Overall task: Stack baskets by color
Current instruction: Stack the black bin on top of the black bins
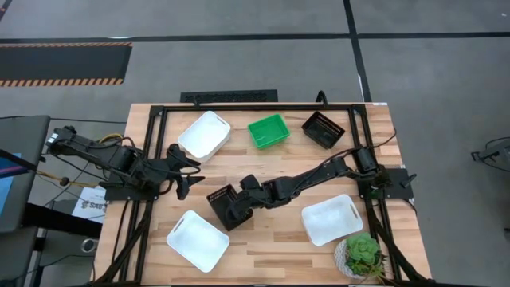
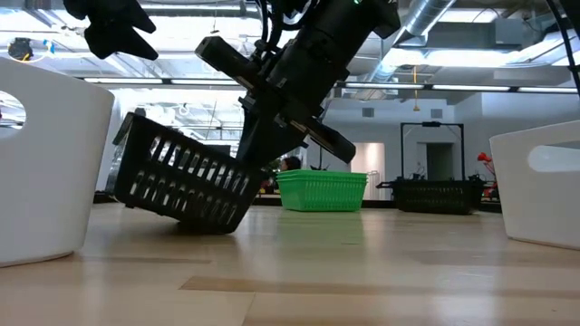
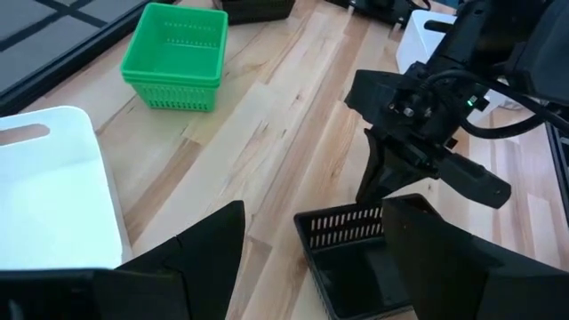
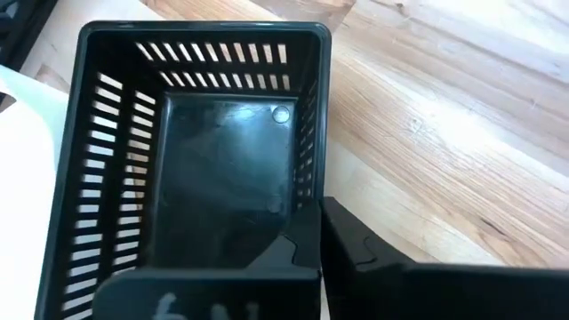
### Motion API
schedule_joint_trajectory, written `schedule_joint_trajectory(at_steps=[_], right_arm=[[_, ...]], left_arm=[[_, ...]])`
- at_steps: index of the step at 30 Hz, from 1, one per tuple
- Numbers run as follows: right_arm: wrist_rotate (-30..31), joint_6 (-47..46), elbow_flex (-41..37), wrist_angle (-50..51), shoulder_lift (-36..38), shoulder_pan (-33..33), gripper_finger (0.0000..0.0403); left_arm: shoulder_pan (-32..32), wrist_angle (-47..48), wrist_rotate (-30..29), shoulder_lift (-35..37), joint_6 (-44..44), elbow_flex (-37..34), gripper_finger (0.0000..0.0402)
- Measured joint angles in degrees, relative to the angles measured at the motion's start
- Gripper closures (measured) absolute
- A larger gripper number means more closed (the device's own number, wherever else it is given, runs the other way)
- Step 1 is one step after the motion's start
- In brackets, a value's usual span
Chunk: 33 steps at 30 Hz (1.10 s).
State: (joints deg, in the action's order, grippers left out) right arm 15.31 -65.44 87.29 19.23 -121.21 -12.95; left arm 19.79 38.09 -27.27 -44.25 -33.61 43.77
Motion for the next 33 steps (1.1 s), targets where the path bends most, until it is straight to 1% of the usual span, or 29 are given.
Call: schedule_joint_trajectory(at_steps=[5, 14, 18, 21, 23, 25, 33], right_arm=[[0.0, 1.4, 0.0, 0.0, 0.0, 0.4, 0.0399], [-0.3, 4.6, 0.4, 0.5, 0.6, 2.0, 0.0394], [-0.4, 8.7, 2.8, 2.5, 0.6, 2.3, 0.0395], [-0.4, 11.7, 4.0, 2.6, 0.7, 2.3, 0.0386], [-0.4, 13.3, 4.0, 2.9, 0.7, 2.3, 0.0371], [-0.5, 14.5, 4.1, 2.8, 0.7, 2.3, 0.0348], [-0.6, 14.9, 4.1, 1.5, -0.1, 2.1, 0.0229]], left_arm=[[0.0, 0.0, 0.0, 0.0, 0.0, 0.0, 0.0148], [0.0, 0.0, 0.0, 0.0, -0.1, 0.0, 0.0148], [0.0, 0.0, 0.0, 0.0, -0.1, 0.0, 0.0148], [0.0, 0.0, 0.0, 0.0, -0.1, 0.0, 0.0148], [0.0, 0.0, 0.0, 0.0, -0.1, 0.0, 0.0148], [0.0, 0.0, 0.1, 0.0, -0.1, 0.0, 0.0148], [0.0, 0.0, 0.1, 0.0, -0.3, 0.0, 0.0148]])
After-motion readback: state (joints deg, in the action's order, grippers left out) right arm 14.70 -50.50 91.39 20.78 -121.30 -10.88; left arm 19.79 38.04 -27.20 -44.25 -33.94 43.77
